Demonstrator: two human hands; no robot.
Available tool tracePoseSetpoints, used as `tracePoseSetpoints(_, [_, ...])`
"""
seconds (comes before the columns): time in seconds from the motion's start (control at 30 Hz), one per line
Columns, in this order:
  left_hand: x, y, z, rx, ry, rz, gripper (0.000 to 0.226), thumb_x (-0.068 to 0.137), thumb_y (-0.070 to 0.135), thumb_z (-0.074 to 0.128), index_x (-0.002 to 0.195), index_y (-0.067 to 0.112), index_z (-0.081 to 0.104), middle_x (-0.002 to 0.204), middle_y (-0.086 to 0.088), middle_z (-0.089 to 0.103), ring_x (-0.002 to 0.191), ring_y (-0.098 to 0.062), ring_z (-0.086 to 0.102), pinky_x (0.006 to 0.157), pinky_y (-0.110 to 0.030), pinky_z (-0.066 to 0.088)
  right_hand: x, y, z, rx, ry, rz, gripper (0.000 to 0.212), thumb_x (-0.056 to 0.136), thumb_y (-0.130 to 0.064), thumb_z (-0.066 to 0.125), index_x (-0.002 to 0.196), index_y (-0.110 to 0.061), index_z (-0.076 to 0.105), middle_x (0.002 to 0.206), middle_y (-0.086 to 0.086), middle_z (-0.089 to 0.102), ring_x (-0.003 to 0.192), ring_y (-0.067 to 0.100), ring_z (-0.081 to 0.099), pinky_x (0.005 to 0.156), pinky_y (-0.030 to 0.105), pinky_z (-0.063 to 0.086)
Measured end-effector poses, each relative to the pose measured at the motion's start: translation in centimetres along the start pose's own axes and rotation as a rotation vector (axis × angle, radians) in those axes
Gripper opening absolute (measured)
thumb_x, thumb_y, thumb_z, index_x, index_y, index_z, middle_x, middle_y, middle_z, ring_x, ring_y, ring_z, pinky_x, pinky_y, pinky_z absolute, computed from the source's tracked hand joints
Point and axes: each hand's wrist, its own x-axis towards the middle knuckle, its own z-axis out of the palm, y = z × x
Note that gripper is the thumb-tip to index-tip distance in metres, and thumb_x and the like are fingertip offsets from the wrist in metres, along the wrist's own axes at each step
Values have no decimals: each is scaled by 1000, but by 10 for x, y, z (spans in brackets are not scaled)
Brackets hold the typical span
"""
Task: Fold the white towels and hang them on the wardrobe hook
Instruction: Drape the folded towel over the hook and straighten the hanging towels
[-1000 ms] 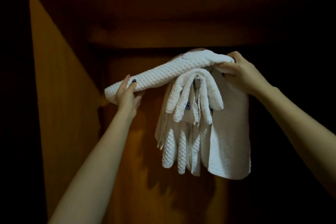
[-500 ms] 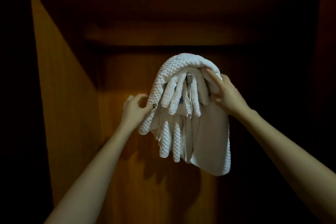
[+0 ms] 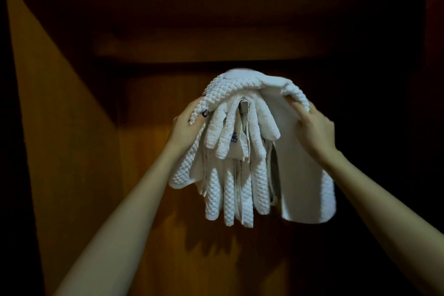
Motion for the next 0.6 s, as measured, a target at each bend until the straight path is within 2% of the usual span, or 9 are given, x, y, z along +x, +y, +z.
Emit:
tracePoseSetpoints(0.07, [1, 4, -5, 1, 40, 0, 34, 98, 16, 52, 132, 16, 55, 120, 14, 59, 104, 14, 54, 85, -3, 41, 16, -2, -4, -87, 12, -71, 57, 91, -35, 17, 143, -42, 39, 150, -3, 41, 121, 31, 51, 76, 34, 35])
tracePoseSetpoints(0.13, [-3, 8, -16, 16, 56, -13, 30, 99, 22, 50, 127, 20, 59, 117, 14, 63, 105, 9, 56, 86, -12, 45, 32, -8, -10, -71, -25, -126, 53, 95, -24, 26, 144, -38, 41, 150, -1, 41, 128, 30, 46, 86, 38, 39])
tracePoseSetpoints(0.27, [-23, 2, -44, 84, 14, -63, 26, 97, 42, 48, 117, 32, 63, 106, 19, 67, 97, 3, 62, 76, -23, 49, 52, -31, -13, 42, -53, -184, 63, 87, -47, 12, 140, -41, 44, 150, -8, 41, 131, 19, 43, 91, 37, 39])
tracePoseSetpoints(0.33, [-33, -4, -49, 112, 3, -80, 18, 97, 37, 52, 108, 31, 65, 96, 18, 68, 85, 5, 61, 71, -23, 47, 48, -40, -4, 64, -59, -250, 50, 94, -38, 24, 139, -42, 46, 148, -8, 44, 129, 20, 45, 91, 37, 41])
tracePoseSetpoints(0.37, [-36, -7, -47, 129, -6, -81, 14, 96, 29, 55, 105, 30, 65, 92, 19, 66, 79, 5, 59, 69, -23, 45, 46, -40, 1, 47, -45, -277, 48, 96, -26, 32, 140, -41, 45, 147, -6, 44, 127, 23, 47, 88, 37, 43])
tracePoseSetpoints(0.4, [-36, -7, -42, 150, -21, -75, 16, 94, 22, 58, 107, 30, 63, 91, 20, 64, 77, 4, 56, 70, -20, 43, 42, -40, 5, 11, -29, -294, 55, 93, -13, 38, 141, -40, 43, 147, -3, 45, 125, 27, 49, 84, 38, 46])
tracePoseSetpoints(0.47, [-32, 1, -27, 140, -96, -58, 36, 91, 19, 61, 126, 28, 55, 108, 20, 59, 89, 9, 54, 75, -9, 40, 33, -39, 7, -31, -49, -310, 69, 86, -1, 43, 144, -40, 39, 148, 1, 43, 122, 32, 50, 80, 43, 51])
tracePoseSetpoints(0.53, [-21, 15, -12, 103, -155, -54, 54, 91, 28, 61, 141, 29, 40, 124, 23, 47, 97, 18, 49, 76, 1, 36, 24, -37, 8, 5, -62, -331, 70, 87, -4, 44, 145, -42, 36, 148, 0, 43, 122, 32, 50, 80, 45, 52])
tracePoseSetpoints(0.6, [-8, 26, -1, 88, -147, -33, 61, 92, 31, 60, 146, 31, 32, 130, 23, 40, 107, 17, 44, 77, 2, 35, 18, -39, 8, 20, -58, -360, 66, 89, -6, 45, 145, -40, 35, 148, 0, 43, 122, 31, 50, 80, 46, 53])
